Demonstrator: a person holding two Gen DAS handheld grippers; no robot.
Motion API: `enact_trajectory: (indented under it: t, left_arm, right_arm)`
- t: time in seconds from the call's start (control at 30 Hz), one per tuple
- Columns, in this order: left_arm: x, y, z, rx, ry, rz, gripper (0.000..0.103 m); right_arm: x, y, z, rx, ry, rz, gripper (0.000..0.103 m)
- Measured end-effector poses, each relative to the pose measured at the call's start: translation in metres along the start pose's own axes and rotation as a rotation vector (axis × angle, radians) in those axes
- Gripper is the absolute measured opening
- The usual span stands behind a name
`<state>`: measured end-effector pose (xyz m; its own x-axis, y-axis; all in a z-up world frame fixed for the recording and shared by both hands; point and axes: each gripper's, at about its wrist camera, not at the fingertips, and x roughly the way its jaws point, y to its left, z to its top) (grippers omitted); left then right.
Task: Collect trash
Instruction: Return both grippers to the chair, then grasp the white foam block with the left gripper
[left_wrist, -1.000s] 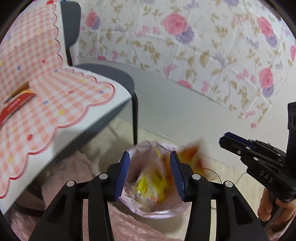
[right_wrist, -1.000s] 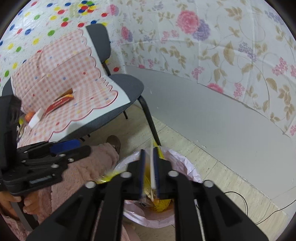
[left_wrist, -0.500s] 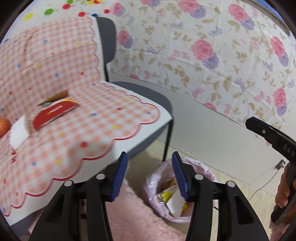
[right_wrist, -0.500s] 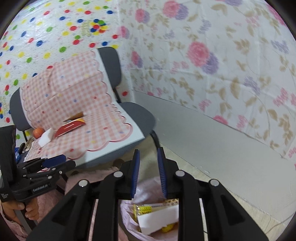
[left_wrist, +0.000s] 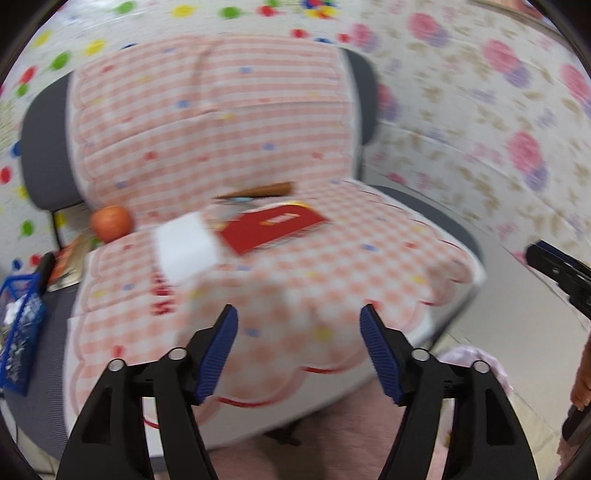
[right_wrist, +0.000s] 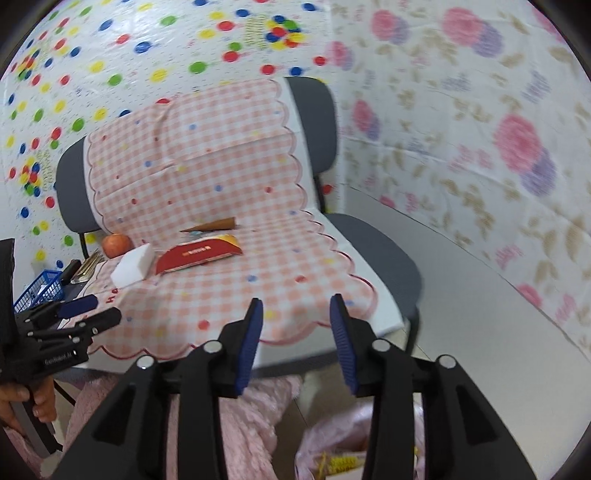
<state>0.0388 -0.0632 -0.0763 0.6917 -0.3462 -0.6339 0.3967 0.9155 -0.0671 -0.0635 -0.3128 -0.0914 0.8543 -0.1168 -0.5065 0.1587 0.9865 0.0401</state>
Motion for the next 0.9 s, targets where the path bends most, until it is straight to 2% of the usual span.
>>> enact_trajectory:
  t: [0.1, 0.2, 0.33, 0.5, 0.57, 0.73, 0.9]
  left_arm:
    - [0.009, 0.027, 0.006, -0.055, -0.001, 0.076, 0.081]
    - [0.019, 0.045, 0.011, -0.084, 0.005, 0.137, 0.088]
    - [0.035, 0.062, 0.017, -0.123, 0.015, 0.179, 0.089]
    - [0.063, 0.070, 0.031, -0.154, 0.050, 0.200, 0.090]
    - [0.079, 0.073, 0.037, -0.168, 0.073, 0.215, 0.090]
    - [0.109, 0.081, 0.048, -0.186, 0.110, 0.293, 0.090]
    - [0.124, 0.080, 0.054, -0.171, 0.133, 0.307, 0.090]
  right_arm:
    - [0.019, 0.013, 0.013, -0.025, -0.005, 0.021, 0.046]
    - [0.037, 0.025, 0.023, -0.044, -0.003, 0.046, 0.047]
    - [0.057, 0.039, 0.032, -0.060, 0.005, 0.077, 0.048]
    - [0.088, 0.054, 0.044, -0.074, 0.034, 0.114, 0.066]
    - [0.097, 0.057, 0.047, -0.077, 0.039, 0.114, 0.068]
    - [0.116, 0.060, 0.052, -0.073, 0.047, 0.117, 0.069]
    - [0.130, 0.060, 0.048, -0.075, 0.077, 0.128, 0.069]
